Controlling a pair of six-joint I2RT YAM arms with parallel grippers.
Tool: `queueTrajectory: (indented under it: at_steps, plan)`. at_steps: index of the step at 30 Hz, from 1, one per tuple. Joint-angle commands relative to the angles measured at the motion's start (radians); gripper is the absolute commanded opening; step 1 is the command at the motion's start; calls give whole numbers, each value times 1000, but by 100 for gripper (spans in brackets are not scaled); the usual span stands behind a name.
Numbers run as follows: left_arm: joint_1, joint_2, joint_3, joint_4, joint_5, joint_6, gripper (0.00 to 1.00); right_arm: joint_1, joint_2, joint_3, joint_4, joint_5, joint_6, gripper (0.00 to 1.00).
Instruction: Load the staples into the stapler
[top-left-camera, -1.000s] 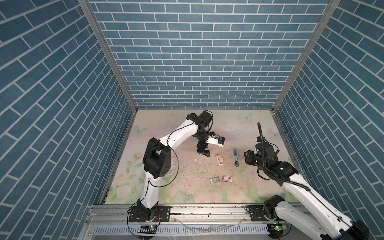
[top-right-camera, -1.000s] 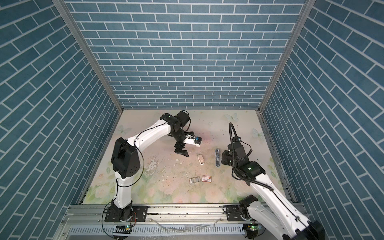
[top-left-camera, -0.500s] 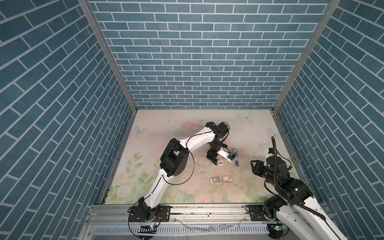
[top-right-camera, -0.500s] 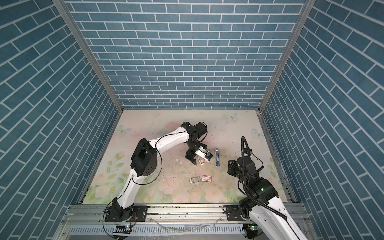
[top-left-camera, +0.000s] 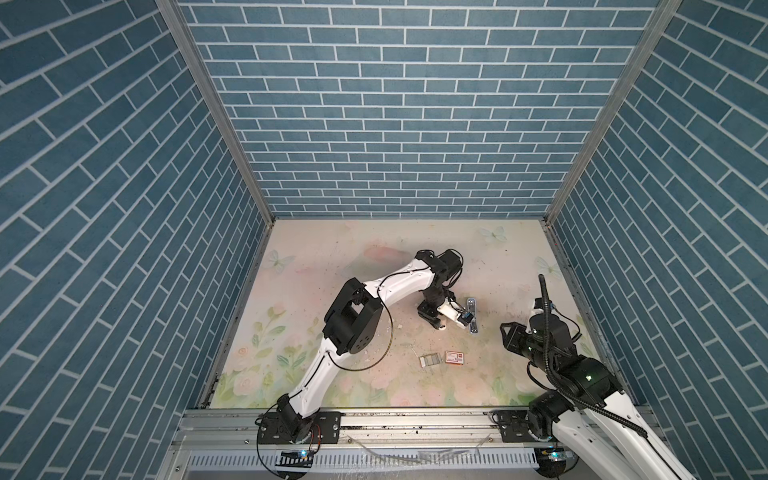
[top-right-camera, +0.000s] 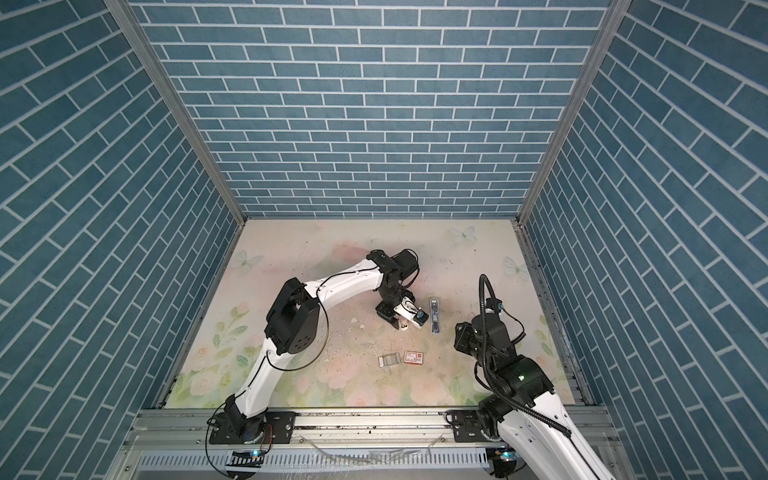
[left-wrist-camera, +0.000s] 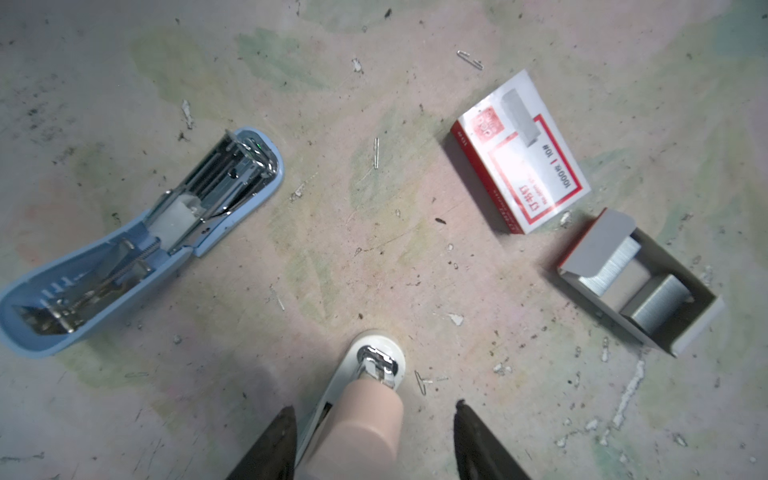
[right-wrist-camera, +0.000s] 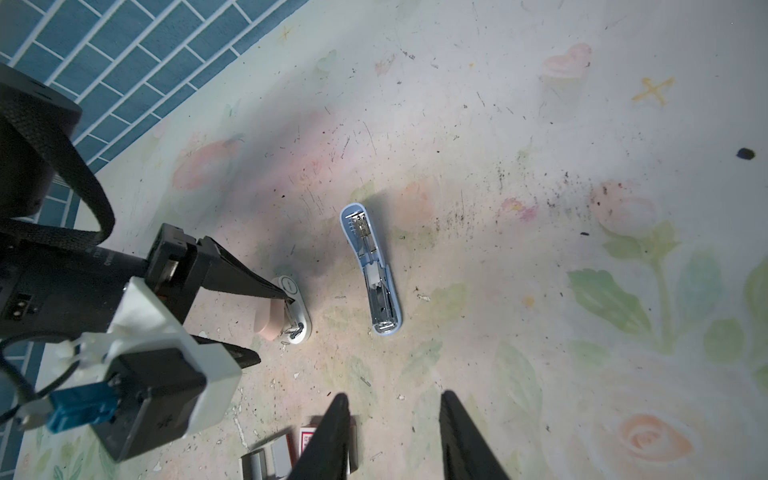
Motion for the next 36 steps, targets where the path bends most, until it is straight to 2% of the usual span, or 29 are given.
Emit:
queueTrajectory:
  at_steps: [1,6,12,20,30,36]
  plan:
    - [-5,13,-25,0,0,3,58,-3,4,-4,10,10,29,37]
    - [-5,-2,-51,42,-4,-5,53,-4,2,1,5,20,24,37]
    - [-5,-5,-47,51,-5,-16,41,-3,-1,-1,1,23,24,36]
    - [-5,-26,-63,64,8,-40,44,-3,0,-6,6,21,25,36]
    - [-5,-39,-68,72,7,-51,36,-3,12,-13,23,14,27,36]
    - [-4,-49,-69,69,10,-57,38,-3,19,-14,25,12,27,36]
